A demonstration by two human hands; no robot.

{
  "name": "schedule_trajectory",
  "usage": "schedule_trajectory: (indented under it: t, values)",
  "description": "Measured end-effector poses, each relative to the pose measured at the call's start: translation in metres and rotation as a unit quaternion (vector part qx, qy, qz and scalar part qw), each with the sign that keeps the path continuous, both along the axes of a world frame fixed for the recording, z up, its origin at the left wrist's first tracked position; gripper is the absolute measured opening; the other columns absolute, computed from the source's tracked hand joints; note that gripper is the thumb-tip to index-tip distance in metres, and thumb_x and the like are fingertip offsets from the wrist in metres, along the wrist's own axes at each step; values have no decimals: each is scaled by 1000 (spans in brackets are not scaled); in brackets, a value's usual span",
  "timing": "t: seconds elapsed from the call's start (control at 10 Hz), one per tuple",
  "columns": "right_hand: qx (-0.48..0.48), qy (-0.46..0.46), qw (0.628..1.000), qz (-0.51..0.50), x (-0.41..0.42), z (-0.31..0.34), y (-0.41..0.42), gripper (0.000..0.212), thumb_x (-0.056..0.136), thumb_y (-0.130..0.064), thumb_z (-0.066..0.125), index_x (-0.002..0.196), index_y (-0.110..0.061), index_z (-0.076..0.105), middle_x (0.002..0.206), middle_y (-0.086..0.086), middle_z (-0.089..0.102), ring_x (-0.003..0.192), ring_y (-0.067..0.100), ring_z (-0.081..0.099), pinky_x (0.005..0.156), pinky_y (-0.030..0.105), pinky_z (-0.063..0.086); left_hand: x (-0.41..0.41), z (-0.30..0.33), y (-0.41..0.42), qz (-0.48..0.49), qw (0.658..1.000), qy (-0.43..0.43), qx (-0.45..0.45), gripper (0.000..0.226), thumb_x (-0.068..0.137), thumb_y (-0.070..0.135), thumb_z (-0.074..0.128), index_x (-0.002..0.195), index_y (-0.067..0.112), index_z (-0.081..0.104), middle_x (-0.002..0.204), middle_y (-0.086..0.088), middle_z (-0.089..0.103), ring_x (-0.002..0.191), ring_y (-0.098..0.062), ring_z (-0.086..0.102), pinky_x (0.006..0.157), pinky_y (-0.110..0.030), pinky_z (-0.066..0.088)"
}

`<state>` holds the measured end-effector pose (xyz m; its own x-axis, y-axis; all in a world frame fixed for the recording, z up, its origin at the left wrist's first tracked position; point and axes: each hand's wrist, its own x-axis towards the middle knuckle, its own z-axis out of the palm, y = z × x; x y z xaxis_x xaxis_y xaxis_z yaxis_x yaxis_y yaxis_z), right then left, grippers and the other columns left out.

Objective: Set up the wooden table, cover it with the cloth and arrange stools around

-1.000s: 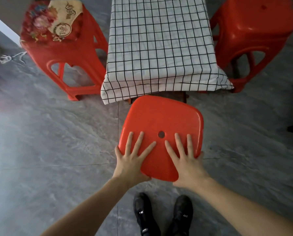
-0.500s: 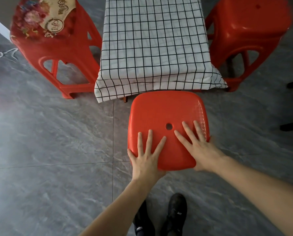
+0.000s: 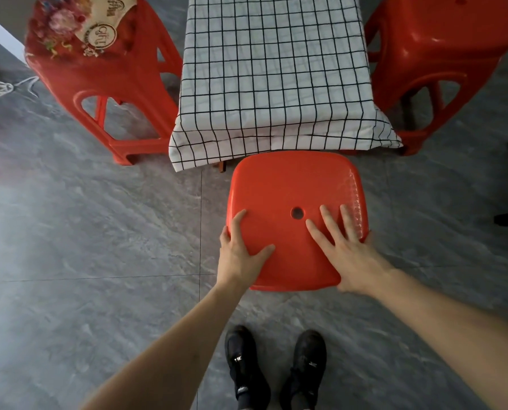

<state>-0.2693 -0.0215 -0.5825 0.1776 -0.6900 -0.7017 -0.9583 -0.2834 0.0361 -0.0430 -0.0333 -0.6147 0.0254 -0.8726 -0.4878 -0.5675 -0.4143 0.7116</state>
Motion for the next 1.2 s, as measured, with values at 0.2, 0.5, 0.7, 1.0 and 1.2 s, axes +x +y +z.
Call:
schedule_trajectory:
  t: [0.2, 0.5, 0.7, 1.0, 1.2]
  values:
    - [-11, -11, 1000, 18, 21, -1, -7, 138, 70, -29, 85, 148, -26, -29, 150, 11, -43, 141, 47, -27, 101, 73, 31, 18, 1, 4, 32, 999, -2, 17, 106, 61, 41, 89, 136, 61, 16, 147, -5, 27, 120, -24, 47, 92, -41, 52]
    - [-36, -7, 999, 20, 33, -6, 14, 136, 74, -27, 81, 144, -26, -35, 149, 13, -44, 140, 48, -27, 104, 73, 28, 42, 7, 10, -24, 999, -8, 28, 109, 65, 33, 88, 144, 53, 16, 145, -4, 34, 109, -13, 42, 85, -31, 47]
    - [-38, -3, 999, 13, 33, -8, 17, 139, 73, -28, 82, 142, -27, -39, 148, 13, -45, 141, 48, -27, 105, 74, 27, 43, 7, 9, -42, 997, -48, 42, 110, 65, 40, 86, 143, 54, 10, 149, -6, 30, 111, -20, 48, 82, -39, 52]
    - [29, -79, 995, -49, 27, 14, -2, 117, 77, -31, 76, 152, -37, -14, 156, -5, -31, 146, 34, -23, 110, 63, 28, 28, 25, 9, -289, 920, -260, -50, 78, 90, 47, 60, 151, 47, 12, 163, 7, -7, 148, -35, -14, 121, -52, 5]
    - [-59, -111, 991, -44, 34, 53, -9, 77, 87, -25, 61, 150, -13, 19, 157, 11, 14, 133, 30, 37, 100, 45, 45, 17, 54, -9, -380, 865, -326, 31, 81, 87, 39, 61, 153, 39, 14, 163, -1, -2, 149, -33, 3, 120, -53, 4]
